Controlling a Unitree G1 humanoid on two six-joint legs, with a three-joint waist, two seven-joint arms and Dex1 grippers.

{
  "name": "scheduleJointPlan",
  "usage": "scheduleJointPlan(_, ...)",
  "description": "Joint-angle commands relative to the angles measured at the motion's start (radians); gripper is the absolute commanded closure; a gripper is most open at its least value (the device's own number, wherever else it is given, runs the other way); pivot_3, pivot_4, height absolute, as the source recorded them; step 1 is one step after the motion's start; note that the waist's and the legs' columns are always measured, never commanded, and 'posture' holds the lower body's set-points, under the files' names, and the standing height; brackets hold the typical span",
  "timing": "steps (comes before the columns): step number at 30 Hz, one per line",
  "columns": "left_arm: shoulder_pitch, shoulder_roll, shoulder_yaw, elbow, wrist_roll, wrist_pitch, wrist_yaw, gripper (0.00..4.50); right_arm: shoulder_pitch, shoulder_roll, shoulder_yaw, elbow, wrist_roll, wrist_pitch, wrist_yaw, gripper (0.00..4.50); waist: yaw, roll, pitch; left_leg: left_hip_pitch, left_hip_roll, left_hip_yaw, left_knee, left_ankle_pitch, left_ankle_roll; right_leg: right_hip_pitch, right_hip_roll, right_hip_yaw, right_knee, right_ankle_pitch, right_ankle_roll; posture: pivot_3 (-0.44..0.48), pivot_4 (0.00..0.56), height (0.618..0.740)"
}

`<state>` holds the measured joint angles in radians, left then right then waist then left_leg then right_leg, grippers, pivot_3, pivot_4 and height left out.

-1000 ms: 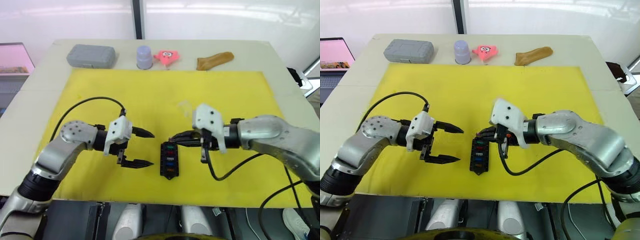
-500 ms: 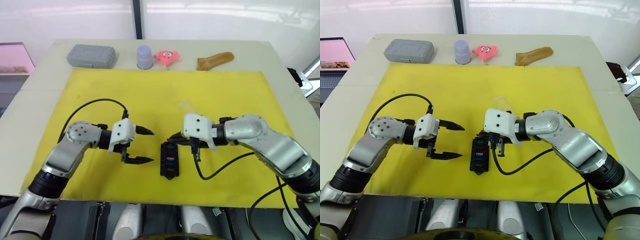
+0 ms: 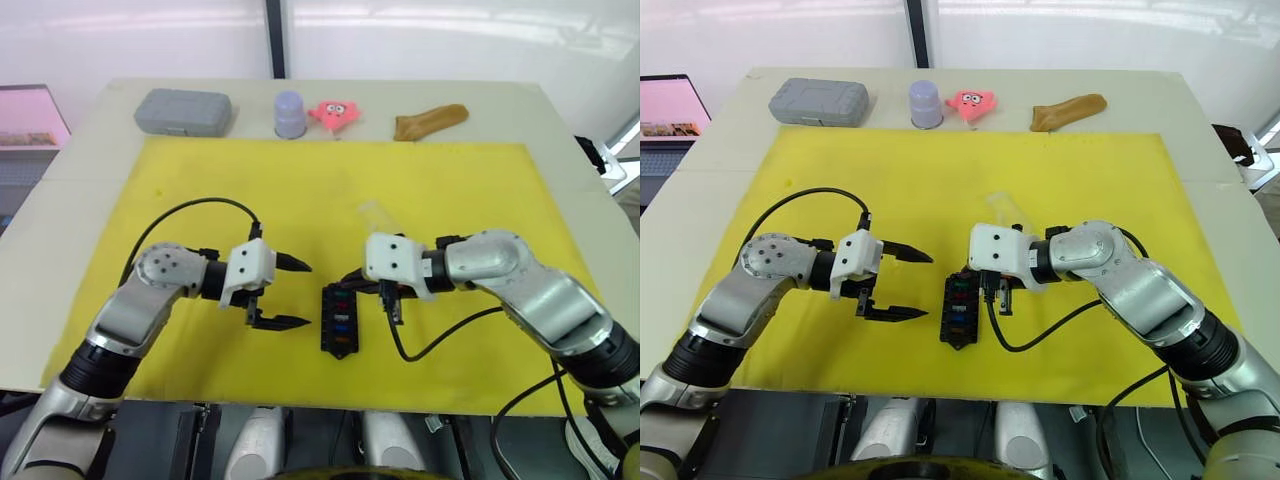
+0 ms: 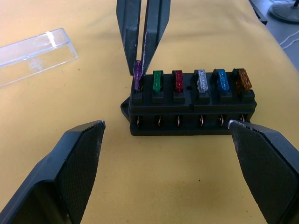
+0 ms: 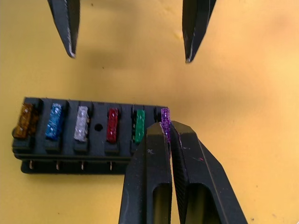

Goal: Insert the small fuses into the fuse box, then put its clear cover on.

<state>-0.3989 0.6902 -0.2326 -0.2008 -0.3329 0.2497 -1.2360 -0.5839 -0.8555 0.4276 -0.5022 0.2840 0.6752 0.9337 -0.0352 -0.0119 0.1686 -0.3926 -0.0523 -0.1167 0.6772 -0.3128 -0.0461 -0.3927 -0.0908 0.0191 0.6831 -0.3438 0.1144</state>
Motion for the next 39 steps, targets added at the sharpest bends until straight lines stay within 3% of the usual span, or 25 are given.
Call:
scheduleJointPlan(1,-0.016,-0.005,-0.003,-0.016,0.007,-0.01,-0.003,0.05,0.001,0.009,-0.018,-0.013,-0.021,-0.016,0.014,4.5,0.0,0.0,0.0,0.0,0.0,0.0,0.0,0.0,0.0,0.0,0.0,0.0,0.0,0.0,0.0,0.0,0.15,0.74)
scheduleJointPlan(22,-0.049,-0.07,-0.028,0.039,0.065,-0.035,0.003,0.05,0.017,0.032,-0.038,-0.006,-0.058,-0.008,0.065,4.5,0.0,0.0,0.0,0.0,0.0,0.0,0.001,0.0,0.0,0.001,0.0,0.0,0.001,0.0,0.0,0.0,0.15,0.74)
scheduleJointPlan(23,-0.048,-0.07,-0.028,0.041,0.068,-0.038,0.003,0.0,0.017,0.032,-0.042,-0.01,-0.055,-0.005,0.068,3.81,0.0,0.0,0.0,0.0,0.0,0.0,0.001,0.0,0.0,0.001,0.0,0.0,0.001,0.0,0.0,0.0,0.15,0.74)
scheduleJointPlan(24,-0.049,-0.068,-0.025,0.046,0.069,-0.04,0.003,0.0,0.012,0.029,-0.054,-0.021,-0.049,0.002,0.071,3.66,0.0,0.0,0.0,0.0,0.0,0.0,0.001,0.0,0.0,0.001,0.0,0.0,0.001,0.0,0.0,0.0,0.15,0.74)
scheduleJointPlan(27,-0.052,-0.056,-0.005,0.06,0.063,-0.04,-0.002,0.0,-0.014,0.005,-0.117,-0.069,0.004,0.046,0.101,2.3,0.0,0.0,0.0,0.0,-0.001,0.0,0.001,0.0,0.0,0.0,0.0,0.0,0.001,0.0,0.0,0.0,0.15,0.74)
scheduleJointPlan(32,-0.063,-0.049,-0.003,0.089,0.07,-0.066,-0.014,0.0,0.003,-0.017,-0.196,-0.091,0.092,0.046,0.157,2.3,0.002,0.0,0.0,0.0,-0.001,-0.001,0.001,0.0,0.0,0.001,0.0,-0.001,0.001,0.0,0.0,0.0,0.15,0.74)
scheduleJointPlan(37,-0.075,-0.066,-0.016,0.097,0.068,-0.081,-0.02,0.0,0.049,0.08,-0.256,-0.041,0.156,0.034,0.099,2.3,0.001,0.0,0.0,0.0,-0.001,0.0,0.001,0.0,0.0,0.001,-0.001,-0.001,0.001,0.0,0.0,0.0,0.15,0.74)
scheduleJointPlan(39,-0.077,-0.072,-0.02,0.101,0.072,-0.086,-0.019,0.0,0.075,0.13,-0.26,-0.006,0.15,0.001,0.069,2.82,0.001,0.0,0.0,0.0,-0.001,-0.001,0.002,0.0,0.0,0.001,0.0,-0.001,0.001,0.0,0.0,0.0,0.15,0.74)
